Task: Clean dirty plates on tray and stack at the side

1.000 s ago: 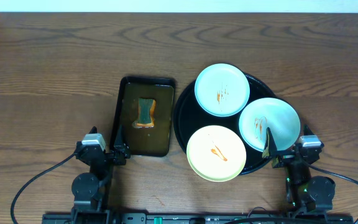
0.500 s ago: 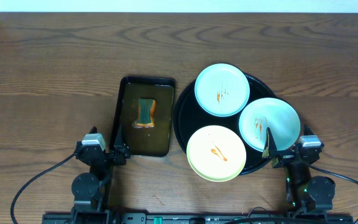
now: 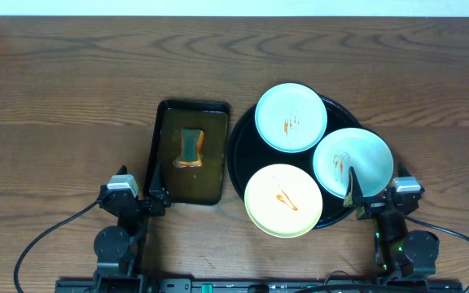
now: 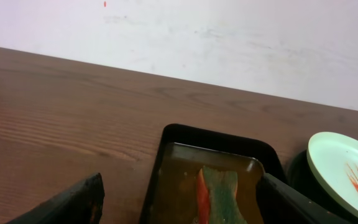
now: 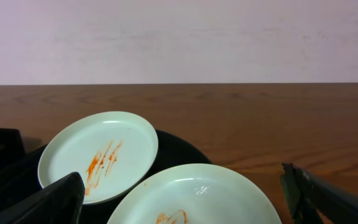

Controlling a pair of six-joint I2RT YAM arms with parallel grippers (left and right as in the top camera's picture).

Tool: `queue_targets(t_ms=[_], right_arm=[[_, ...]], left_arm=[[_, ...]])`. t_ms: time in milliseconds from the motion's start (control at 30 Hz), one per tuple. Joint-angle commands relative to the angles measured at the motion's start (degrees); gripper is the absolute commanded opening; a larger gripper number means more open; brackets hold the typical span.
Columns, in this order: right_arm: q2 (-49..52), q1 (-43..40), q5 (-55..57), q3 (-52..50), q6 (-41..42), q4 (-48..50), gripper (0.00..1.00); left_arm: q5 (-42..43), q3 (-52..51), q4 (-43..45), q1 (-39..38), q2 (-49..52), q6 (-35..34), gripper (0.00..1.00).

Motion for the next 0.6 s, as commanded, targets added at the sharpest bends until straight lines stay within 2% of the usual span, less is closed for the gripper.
queue_targets(t_ms=[0,267,567], right_arm=[[0.0,0.5,-0.3,-0.1,0.3,-0.2,0.99],[0.0,0.5,-0.2,-0.1,1.3,0.2,0.99],[0.0,0.5,0.2,0.0,2.9,3.0,0.99]], left_arm=[[-0.3,-0.5,-2.6,0.3,0.2,0.8,0.79],[-0.2,-0.5,-2.6,0.3,0.2,0.7,0.79],[-0.3,0.2,-3.3,0.3,0.2,-6.5,0.79]])
